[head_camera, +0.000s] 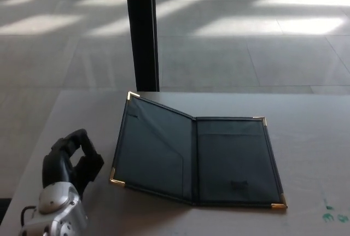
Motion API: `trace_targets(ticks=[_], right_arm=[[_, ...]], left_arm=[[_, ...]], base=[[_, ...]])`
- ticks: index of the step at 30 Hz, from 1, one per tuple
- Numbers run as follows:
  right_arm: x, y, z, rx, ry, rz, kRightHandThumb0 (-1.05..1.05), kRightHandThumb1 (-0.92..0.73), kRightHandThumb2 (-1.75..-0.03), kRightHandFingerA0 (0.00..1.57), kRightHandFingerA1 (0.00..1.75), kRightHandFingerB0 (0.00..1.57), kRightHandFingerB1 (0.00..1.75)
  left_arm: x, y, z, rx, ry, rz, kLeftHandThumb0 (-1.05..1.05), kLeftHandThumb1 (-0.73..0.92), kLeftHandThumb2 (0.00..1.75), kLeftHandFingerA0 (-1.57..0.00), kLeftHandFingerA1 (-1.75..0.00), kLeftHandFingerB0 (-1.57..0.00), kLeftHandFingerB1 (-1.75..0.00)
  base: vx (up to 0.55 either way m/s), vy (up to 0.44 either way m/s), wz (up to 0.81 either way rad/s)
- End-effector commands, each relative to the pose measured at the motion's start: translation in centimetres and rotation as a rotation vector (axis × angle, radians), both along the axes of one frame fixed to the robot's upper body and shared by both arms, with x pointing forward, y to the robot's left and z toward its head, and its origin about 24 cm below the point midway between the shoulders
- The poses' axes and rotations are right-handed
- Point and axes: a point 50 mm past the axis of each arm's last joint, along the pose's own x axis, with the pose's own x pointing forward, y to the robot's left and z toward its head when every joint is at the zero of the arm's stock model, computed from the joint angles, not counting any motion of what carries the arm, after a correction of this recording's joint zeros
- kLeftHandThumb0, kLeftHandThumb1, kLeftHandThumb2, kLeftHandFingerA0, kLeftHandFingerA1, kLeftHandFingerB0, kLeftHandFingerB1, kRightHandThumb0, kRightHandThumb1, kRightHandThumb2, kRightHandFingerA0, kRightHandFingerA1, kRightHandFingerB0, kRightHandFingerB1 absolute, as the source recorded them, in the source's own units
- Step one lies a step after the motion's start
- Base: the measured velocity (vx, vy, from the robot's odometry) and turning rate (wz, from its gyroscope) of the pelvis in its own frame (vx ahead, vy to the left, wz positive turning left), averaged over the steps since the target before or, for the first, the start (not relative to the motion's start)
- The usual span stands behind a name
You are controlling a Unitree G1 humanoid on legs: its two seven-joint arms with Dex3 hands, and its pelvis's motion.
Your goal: The robot uses its left hand to push the cover of the diary kept in the middle of the desk to close it
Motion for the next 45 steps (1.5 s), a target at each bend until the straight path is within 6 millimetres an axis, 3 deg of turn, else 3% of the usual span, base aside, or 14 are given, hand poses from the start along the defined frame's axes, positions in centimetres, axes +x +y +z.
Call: trace_targets(ticks=[1,3,5,6,9,11,15,18,19,20,33,40,41,45], right_arm=[[-0.6,0.0,-0.1,0.001,-0.010,-0.014,-0.93,-0.73,-1.21,0.90,0.77,0.58,0.58],[-0.7,0.0,-0.1,-0.004,-0.002,-0.022,-0.98,-0.92,-0.69,0.93,0.74,0.67,0.53],[-0.7,0.0,-0.2,0.007,-0.002,-0.026,-1.01,-0.91,-0.71,0.92,0.74,0.67,0.53],[-0.7,0.0,-0.3,0.006,-0.001,-0.020,-0.90,-0.69,-1.21,0.87,0.76,0.63,0.60],[-0.8,-0.1,-0.4,0.007,-0.003,-0.015,-0.98,-0.92,-0.69,0.90,0.74,0.66,0.52],[-0.5,0.2,-0.2,0.005,-0.013,-0.012,-0.90,-0.70,-1.19,0.89,0.76,0.61,0.60],[-0.2,0.2,-0.2,0.005,-0.017,-0.014,-0.98,-0.92,-0.67,0.93,0.74,0.68,0.52],[0.0,0.2,0.0,0.009,-0.026,-0.007,-0.98,-0.92,-0.69,0.91,0.74,0.66,0.52],[0.0,0.2,0.0,0.013,-0.028,-0.007,-0.97,-0.92,-0.72,0.89,0.76,0.64,0.52],[0.0,0.2,0.0,0.011,-0.026,-0.008,-0.97,-0.92,-0.70,0.94,0.75,0.67,0.53],[-0.1,-0.3,0.4,0.000,-0.022,-0.024,-1.02,-0.70,-0.98,0.92,0.77,0.68,0.58],[0.0,-0.3,0.6,-0.011,-0.019,-0.015,-0.99,-0.92,-0.66,0.93,0.74,0.71,0.53],[0.0,-0.4,0.6,-0.009,-0.020,-0.022,-1.00,-0.91,-0.68,0.92,0.73,0.71,0.52],[-0.5,-0.8,0.9,-0.019,-0.005,-0.019,-1.01,-0.69,-0.97,0.91,0.79,0.66,0.59]], left_arm=[[0.7,1.3,1.7,0.031,-0.032,0.046,-0.77,0.91,0.74,-0.37,-0.53,-0.30,-0.46],[0.6,1.6,1.7,0.032,-0.034,0.044,-0.78,0.92,0.74,-0.37,-0.55,-0.30,-0.47],[0.4,1.7,1.3,0.021,-0.030,0.057,-0.77,0.92,0.73,-0.38,-0.55,-0.31,-0.47],[0.3,1.6,1.2,0.023,-0.024,0.072,-0.78,0.90,0.73,-0.40,-0.56,-0.33,-0.48],[0.0,1.4,0.6,0.015,-0.005,0.070,-0.78,0.92,0.71,-0.39,-0.56,-0.32,-0.48],[-0.4,1.0,0.0,0.015,0.010,0.040,-0.74,0.92,0.71,-0.37,-0.53,-0.31,-0.46],[-0.8,0.5,-0.6,0.004,0.032,0.021,-0.76,0.92,0.69,-0.36,-0.54,-0.31,-0.48],[-1.1,-0.2,-1.5,-0.014,0.055,0.007,-0.80,0.92,0.71,-0.36,-0.56,-0.31,-0.49],[-1.3,-0.4,-1.9,-0.027,0.064,0.010,-0.70,0.73,1.14,-0.35,-0.63,-0.25,-0.55],[-1.4,-0.6,-2.1,-0.036,0.069,0.012,-0.78,0.92,0.71,-0.32,-0.55,-0.29,-0.49],[-3.5,-5.5,-3.6,-0.360,0.104,0.021,-0.75,0.92,0.78,-0.28,-0.53,-0.23,-0.47],[-4.9,-9.5,-4.0,-0.630,0.162,-0.010,-0.80,0.82,1.05,-0.21,-0.58,-0.16,-0.53],[-4.7,-10.1,-3.6,-0.681,0.150,-0.053,-0.37,0.56,1.16,-0.03,-0.53,-0.04,-0.53],[-3.8,-11.7,-2.0,-0.774,0.124,-0.058,-0.86,0.82,1.06,-0.20,-0.58,-0.14,-0.52]], base=[[0.00,0.000,0.00],[0.00,0.000,0.00],[0.00,0.000,0.00],[0.00,0.000,0.00],[0.00,0.000,0.00],[0.00,0.000,0.00],[0.00,0.000,0.00],[0.00,0.000,0.00],[0.00,0.000,0.00],[0.00,0.000,0.00],[0.00,0.000,0.00],[0.00,0.000,0.00],[0.00,0.000,0.00],[0.00,0.000,0.00]])
